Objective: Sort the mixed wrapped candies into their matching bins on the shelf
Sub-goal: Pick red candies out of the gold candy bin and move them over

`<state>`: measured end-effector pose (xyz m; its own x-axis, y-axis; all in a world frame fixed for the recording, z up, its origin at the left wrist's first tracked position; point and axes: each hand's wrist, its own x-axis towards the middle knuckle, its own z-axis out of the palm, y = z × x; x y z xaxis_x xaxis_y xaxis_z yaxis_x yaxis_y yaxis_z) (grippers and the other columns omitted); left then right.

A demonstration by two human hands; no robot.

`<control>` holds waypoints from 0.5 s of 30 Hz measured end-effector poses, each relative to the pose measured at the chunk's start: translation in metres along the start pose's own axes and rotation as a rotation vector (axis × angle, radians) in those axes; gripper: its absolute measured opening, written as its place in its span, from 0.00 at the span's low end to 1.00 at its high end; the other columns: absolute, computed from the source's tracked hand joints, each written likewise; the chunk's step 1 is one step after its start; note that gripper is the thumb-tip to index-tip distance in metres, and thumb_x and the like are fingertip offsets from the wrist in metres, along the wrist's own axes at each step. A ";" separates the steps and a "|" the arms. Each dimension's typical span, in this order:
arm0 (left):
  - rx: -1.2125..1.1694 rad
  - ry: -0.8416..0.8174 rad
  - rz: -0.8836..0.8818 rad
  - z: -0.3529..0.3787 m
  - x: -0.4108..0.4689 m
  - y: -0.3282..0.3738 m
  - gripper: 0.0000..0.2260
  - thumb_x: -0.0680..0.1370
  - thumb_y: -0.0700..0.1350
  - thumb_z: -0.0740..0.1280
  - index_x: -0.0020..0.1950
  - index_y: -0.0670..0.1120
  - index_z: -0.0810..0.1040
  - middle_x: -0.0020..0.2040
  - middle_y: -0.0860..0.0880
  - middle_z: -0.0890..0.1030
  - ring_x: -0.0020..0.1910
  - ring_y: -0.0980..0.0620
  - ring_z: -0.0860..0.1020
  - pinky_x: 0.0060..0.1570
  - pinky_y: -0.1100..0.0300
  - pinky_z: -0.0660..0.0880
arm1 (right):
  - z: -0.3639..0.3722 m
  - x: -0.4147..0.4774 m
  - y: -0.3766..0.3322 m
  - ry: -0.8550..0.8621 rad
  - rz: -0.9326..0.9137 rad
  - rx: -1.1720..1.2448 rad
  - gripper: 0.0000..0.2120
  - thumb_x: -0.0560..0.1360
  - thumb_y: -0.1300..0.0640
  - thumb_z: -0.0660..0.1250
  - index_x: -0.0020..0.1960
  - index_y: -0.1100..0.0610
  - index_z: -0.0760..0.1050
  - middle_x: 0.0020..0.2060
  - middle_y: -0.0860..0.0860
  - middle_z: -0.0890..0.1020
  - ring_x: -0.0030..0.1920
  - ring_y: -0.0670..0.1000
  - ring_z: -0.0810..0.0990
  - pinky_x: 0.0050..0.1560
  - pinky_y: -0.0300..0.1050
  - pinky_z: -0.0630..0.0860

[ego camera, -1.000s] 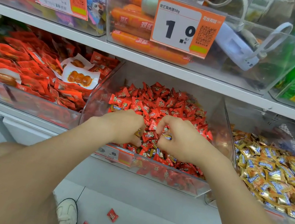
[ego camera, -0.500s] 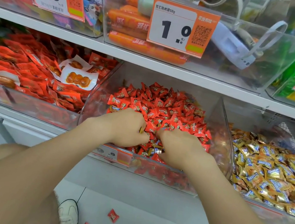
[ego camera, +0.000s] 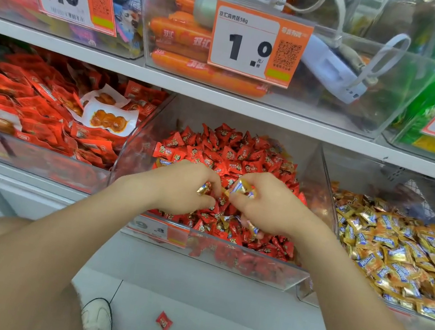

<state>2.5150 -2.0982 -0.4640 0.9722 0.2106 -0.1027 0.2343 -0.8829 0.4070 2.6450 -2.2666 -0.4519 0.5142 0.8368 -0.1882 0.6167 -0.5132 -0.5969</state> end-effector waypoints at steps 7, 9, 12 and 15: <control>0.093 -0.035 -0.024 0.021 0.009 0.018 0.14 0.77 0.60 0.74 0.61 0.57 0.84 0.55 0.53 0.83 0.59 0.48 0.78 0.55 0.51 0.78 | -0.017 -0.020 0.006 0.044 0.195 0.292 0.06 0.83 0.47 0.67 0.54 0.48 0.80 0.31 0.54 0.81 0.23 0.51 0.73 0.24 0.37 0.66; 0.170 -0.052 -0.045 0.026 0.016 0.022 0.17 0.77 0.59 0.74 0.63 0.55 0.83 0.55 0.49 0.83 0.58 0.44 0.80 0.52 0.52 0.78 | -0.015 -0.020 0.011 0.086 0.220 0.242 0.08 0.83 0.47 0.67 0.50 0.50 0.77 0.31 0.55 0.78 0.22 0.51 0.74 0.24 0.38 0.66; 0.249 -0.061 -0.069 0.033 0.025 0.029 0.16 0.74 0.58 0.75 0.58 0.52 0.84 0.53 0.46 0.84 0.53 0.41 0.83 0.50 0.49 0.82 | -0.015 -0.021 0.015 0.170 0.212 0.233 0.13 0.82 0.47 0.65 0.43 0.53 0.71 0.30 0.54 0.74 0.22 0.52 0.74 0.26 0.40 0.66; 0.260 -0.044 -0.093 0.036 0.032 0.038 0.15 0.72 0.57 0.76 0.55 0.52 0.84 0.48 0.49 0.83 0.48 0.42 0.82 0.47 0.49 0.82 | -0.017 -0.028 0.012 0.229 0.154 0.209 0.20 0.83 0.42 0.64 0.40 0.54 0.69 0.29 0.57 0.75 0.22 0.53 0.76 0.28 0.44 0.70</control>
<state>2.5547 -2.1400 -0.4848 0.9442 0.2821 -0.1699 0.3075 -0.9400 0.1479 2.6481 -2.2997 -0.4410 0.7269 0.6757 -0.1228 0.3982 -0.5604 -0.7263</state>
